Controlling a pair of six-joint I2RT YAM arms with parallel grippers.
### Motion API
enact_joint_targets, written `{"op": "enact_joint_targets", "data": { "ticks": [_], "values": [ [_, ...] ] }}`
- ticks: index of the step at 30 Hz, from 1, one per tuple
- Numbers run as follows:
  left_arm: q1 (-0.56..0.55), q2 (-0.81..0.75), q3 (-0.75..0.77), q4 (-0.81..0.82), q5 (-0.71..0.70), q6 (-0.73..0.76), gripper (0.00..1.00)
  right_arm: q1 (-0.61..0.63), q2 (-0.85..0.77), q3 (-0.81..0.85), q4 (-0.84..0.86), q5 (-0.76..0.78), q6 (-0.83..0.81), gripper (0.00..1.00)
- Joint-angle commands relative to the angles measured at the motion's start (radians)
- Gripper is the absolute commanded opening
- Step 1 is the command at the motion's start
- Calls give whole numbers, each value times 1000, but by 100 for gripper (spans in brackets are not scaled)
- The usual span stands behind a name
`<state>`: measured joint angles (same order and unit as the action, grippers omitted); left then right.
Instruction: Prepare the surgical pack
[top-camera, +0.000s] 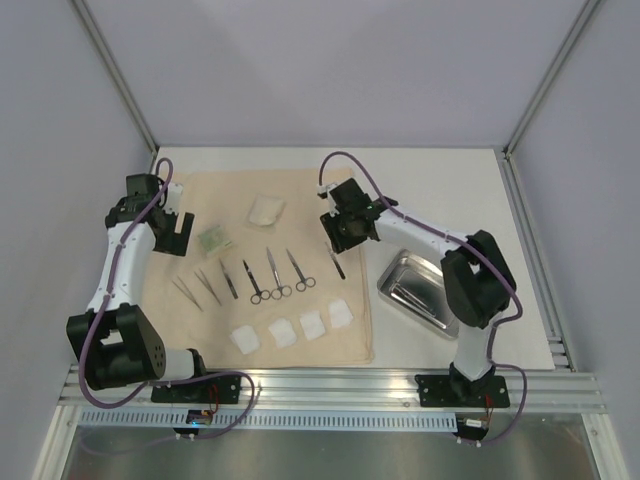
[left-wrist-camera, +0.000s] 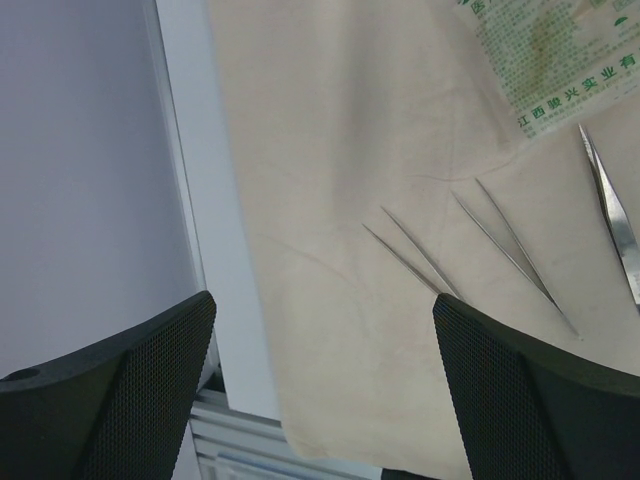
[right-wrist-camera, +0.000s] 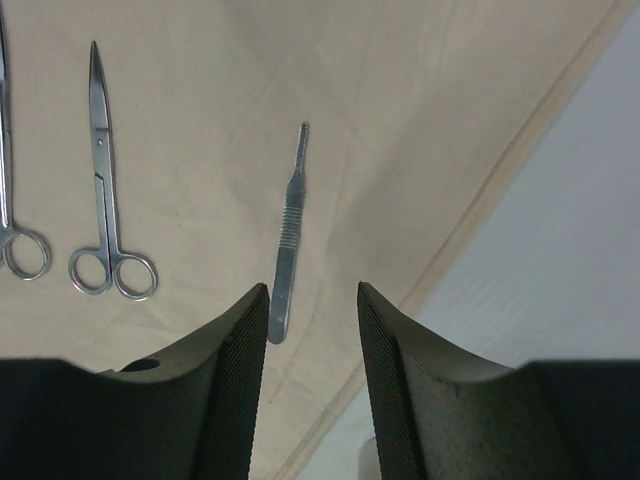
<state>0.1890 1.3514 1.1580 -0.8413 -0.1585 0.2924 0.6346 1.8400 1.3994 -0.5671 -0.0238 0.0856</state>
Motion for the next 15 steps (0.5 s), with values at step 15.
{"op": "enact_joint_targets", "data": {
  "ticks": [15],
  "values": [
    [7, -11, -29, 4, -6, -13, 100, 71, 235, 130, -102, 47, 46, 38]
  ]
}}
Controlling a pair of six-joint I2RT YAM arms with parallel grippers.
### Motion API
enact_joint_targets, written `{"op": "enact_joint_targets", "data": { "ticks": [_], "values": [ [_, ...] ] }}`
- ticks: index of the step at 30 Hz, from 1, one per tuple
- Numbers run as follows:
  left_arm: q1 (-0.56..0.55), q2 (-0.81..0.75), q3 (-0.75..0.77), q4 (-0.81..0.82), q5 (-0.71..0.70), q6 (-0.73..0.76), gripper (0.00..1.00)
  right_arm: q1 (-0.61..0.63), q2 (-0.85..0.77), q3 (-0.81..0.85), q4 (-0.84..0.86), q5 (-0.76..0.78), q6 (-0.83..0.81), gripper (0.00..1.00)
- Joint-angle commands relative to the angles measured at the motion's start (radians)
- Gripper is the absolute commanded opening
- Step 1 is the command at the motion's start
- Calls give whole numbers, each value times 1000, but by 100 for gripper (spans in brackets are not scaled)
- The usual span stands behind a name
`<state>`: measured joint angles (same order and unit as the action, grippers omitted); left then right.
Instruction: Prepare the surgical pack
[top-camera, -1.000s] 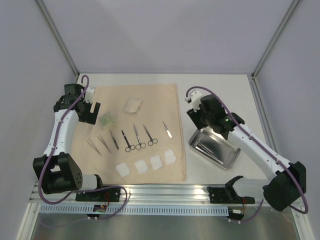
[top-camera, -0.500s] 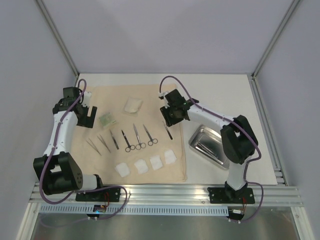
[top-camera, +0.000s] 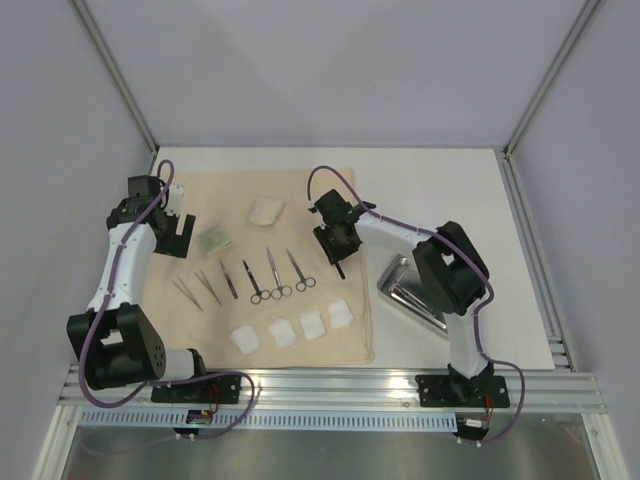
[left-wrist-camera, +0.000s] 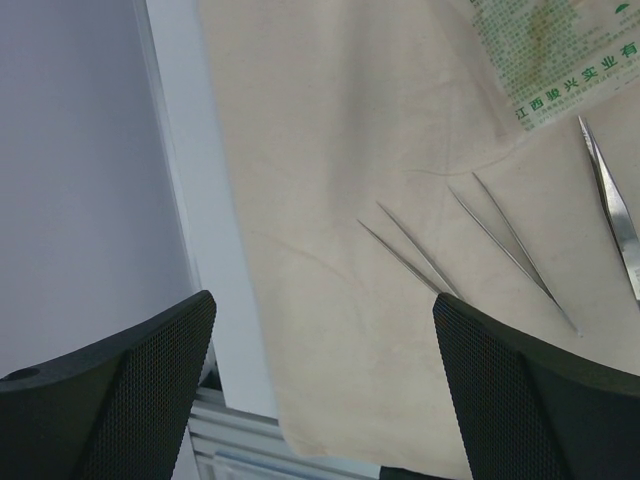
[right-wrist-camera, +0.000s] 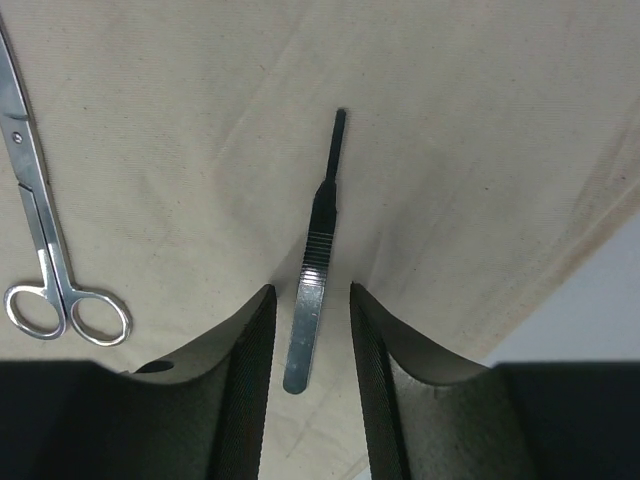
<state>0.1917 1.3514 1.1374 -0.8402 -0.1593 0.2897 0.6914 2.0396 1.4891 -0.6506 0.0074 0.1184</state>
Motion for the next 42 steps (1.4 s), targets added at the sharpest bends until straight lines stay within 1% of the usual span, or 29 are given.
{"op": "enact_joint_targets", "data": {
  "ticks": [1, 5, 7, 10, 11, 13, 16, 19, 25, 29, 32, 33, 35, 36, 37, 39, 40, 42],
  "values": [
    [5, -11, -8, 7, -8, -9, 100, 16, 42, 39, -20, 16, 15, 38],
    [5, -12, -16, 15, -11, -4, 100, 22, 60, 33, -26, 20, 18, 37],
    [3, -6, -16, 18, -13, -6, 100, 25, 76, 39, -38, 35, 17, 34],
    [3, -5, -14, 20, -13, -6, 100, 25, 99, 48, -70, 52, 12, 19],
    [3, -5, -14, 20, -13, -6, 100, 25, 103, 48, -79, 52, 10, 10],
    [3, -6, -14, 20, -13, -1, 100, 25, 97, 45, -83, 55, 9, 2],
    [5, -11, -14, 21, -10, -1, 100, 25, 67, 45, -78, 29, 4, 1],
    [5, -12, -14, 21, -8, -1, 100, 25, -22, 48, -48, -44, -3, 1],
    [5, -20, -18, 24, -6, 0, 100, 25, -163, 39, 0, -102, -46, 0],
    [5, -24, -18, 29, -2, 3, 100, 13, -246, 19, -24, -115, -91, 1],
    [5, -28, -18, 32, 0, 6, 100, -29, -317, -44, -90, -109, -112, 1],
    [3, -28, -18, 32, 0, 6, 100, -56, -341, -67, -110, -103, -147, 1],
    [3, -29, -21, 36, 6, 9, 100, -85, -429, -159, -174, -84, -186, 1],
    [3, -28, -21, 39, 9, 12, 100, -117, -459, -188, -196, -83, -242, 0],
    [5, -23, -19, 44, 13, 12, 100, -133, -513, -251, -239, -78, -269, 0],
    [5, -17, -10, 46, 17, 12, 100, -170, -559, -308, -273, -55, -350, 1],
    [3, -12, -8, 47, 23, 12, 100, -179, -593, -353, -294, -37, -379, 1],
    [3, -8, 2, 49, 29, 12, 100, -188, -619, -394, -319, -35, -427, 1]
  ]
}}
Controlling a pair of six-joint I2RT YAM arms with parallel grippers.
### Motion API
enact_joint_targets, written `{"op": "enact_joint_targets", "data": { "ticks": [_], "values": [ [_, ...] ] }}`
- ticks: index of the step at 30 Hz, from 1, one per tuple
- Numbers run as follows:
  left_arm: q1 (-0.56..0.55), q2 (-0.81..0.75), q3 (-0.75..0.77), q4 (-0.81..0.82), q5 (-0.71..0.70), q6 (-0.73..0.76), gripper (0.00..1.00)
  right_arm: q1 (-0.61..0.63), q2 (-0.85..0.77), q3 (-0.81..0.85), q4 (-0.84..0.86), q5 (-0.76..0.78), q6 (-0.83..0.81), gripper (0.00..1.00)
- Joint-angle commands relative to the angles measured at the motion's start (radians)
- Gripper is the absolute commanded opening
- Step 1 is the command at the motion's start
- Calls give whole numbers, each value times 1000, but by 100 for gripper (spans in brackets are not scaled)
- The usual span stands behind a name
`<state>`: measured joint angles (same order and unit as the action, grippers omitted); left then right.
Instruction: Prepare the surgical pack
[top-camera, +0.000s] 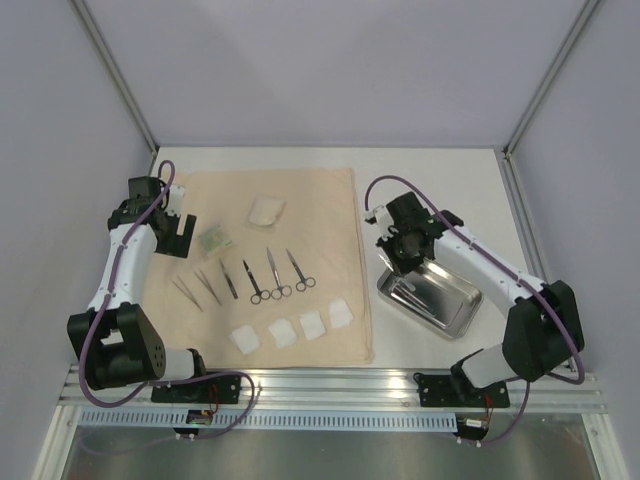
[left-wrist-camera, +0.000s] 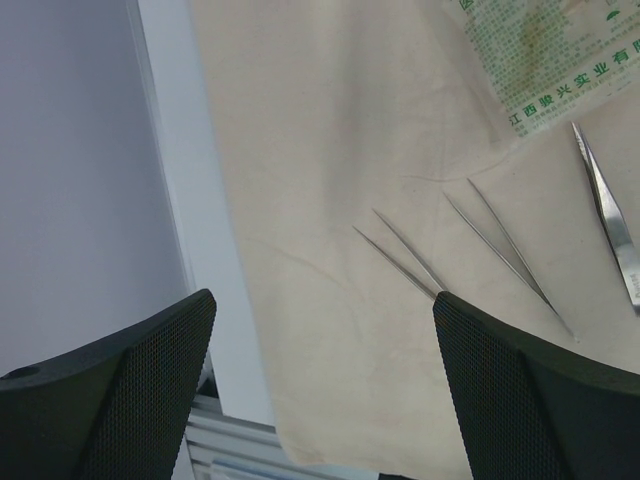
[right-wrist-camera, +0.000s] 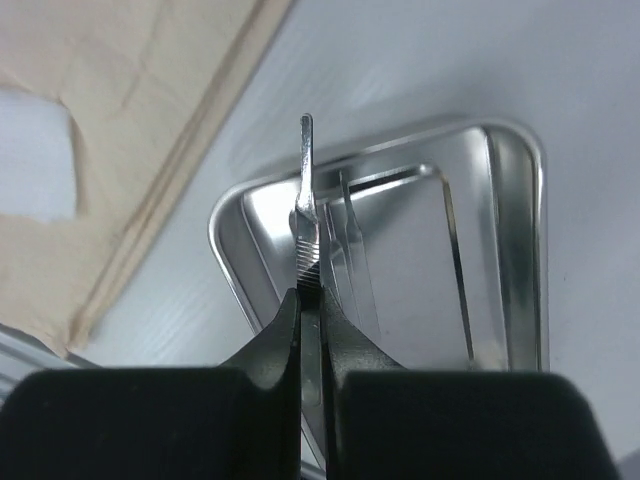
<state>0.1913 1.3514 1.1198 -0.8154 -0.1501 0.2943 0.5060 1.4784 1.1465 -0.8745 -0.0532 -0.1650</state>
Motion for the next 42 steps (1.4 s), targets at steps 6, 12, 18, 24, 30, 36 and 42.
{"op": "enact_joint_targets", "data": {
  "ticks": [6, 12, 18, 24, 30, 36, 42],
  "values": [
    [4, -5, 41, 12, 44, 16, 100, -6, -99, -227, -28, 102, -252, 1],
    [5, -6, 34, 10, 47, 25, 100, -4, 26, -251, 48, 180, -238, 1],
    [5, -6, 34, 5, 44, 28, 100, -6, 95, -229, 75, 227, -214, 11],
    [5, -3, 38, -7, 43, 23, 100, 6, 5, -189, 45, 219, -202, 39],
    [4, -6, 48, -30, 47, 14, 100, 55, -72, 25, -49, 306, -165, 40],
    [5, -38, 43, -34, 14, -17, 100, 68, -142, 153, 141, 309, -15, 45],
    [5, -5, 113, -157, 97, -35, 98, 68, -256, -20, 632, 245, 118, 76]
  ]
}}
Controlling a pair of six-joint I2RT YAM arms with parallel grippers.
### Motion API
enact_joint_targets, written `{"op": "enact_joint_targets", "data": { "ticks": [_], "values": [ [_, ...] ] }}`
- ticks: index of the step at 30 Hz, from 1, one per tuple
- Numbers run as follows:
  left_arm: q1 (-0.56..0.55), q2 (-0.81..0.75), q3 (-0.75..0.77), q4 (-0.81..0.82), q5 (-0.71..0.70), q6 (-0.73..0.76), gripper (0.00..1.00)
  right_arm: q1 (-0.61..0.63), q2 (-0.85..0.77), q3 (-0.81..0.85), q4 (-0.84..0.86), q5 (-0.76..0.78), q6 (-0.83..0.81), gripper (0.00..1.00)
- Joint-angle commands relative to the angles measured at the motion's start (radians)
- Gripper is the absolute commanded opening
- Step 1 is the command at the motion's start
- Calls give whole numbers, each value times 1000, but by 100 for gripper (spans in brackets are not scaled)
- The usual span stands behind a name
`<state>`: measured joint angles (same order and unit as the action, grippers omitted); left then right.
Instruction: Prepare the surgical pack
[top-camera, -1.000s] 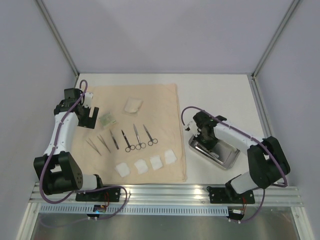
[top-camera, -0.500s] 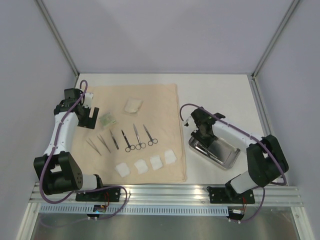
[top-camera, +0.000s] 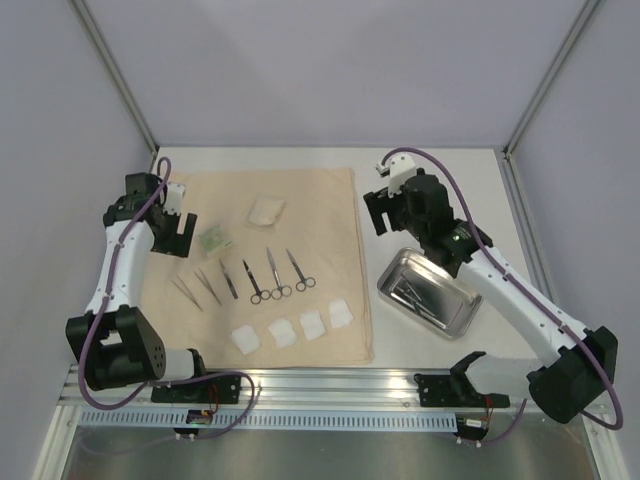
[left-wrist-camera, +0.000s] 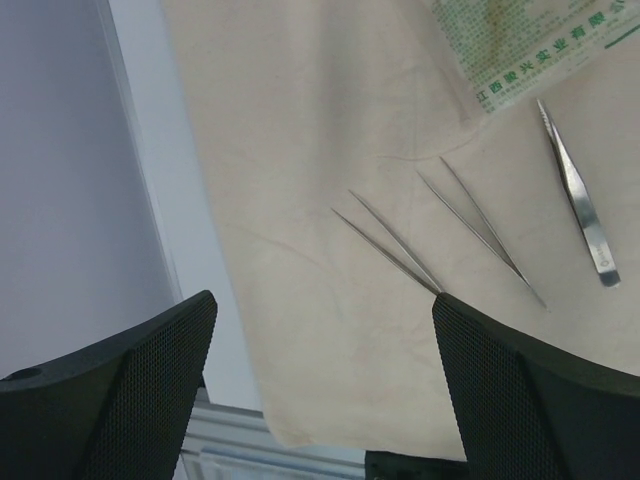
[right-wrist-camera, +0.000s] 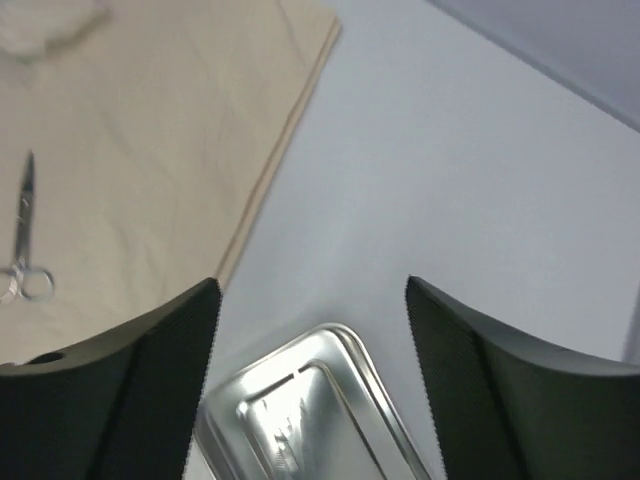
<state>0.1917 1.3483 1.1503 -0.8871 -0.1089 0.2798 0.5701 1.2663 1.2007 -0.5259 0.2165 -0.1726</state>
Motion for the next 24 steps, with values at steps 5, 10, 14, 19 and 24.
{"op": "enact_joint_targets", "data": {
  "ticks": [5, 10, 14, 19, 24],
  "values": [
    [3, 35, 163, -179, 205, -4, 97, 1, -50, -223, 515, -84, 331, 100],
    [3, 37, 79, -151, 147, -37, 94, 1, 39, -185, 379, -142, 378, 66],
    [0, 123, 16, -154, 42, -31, 87, 30, 102, -168, 277, 35, 441, 57],
    [-54, 152, -76, -107, -18, -17, 89, 79, 111, -219, 294, 89, 493, 61],
    [-54, 218, -86, -50, 24, -68, 93, 122, 168, -224, 273, 81, 513, 61]
  ]
}}
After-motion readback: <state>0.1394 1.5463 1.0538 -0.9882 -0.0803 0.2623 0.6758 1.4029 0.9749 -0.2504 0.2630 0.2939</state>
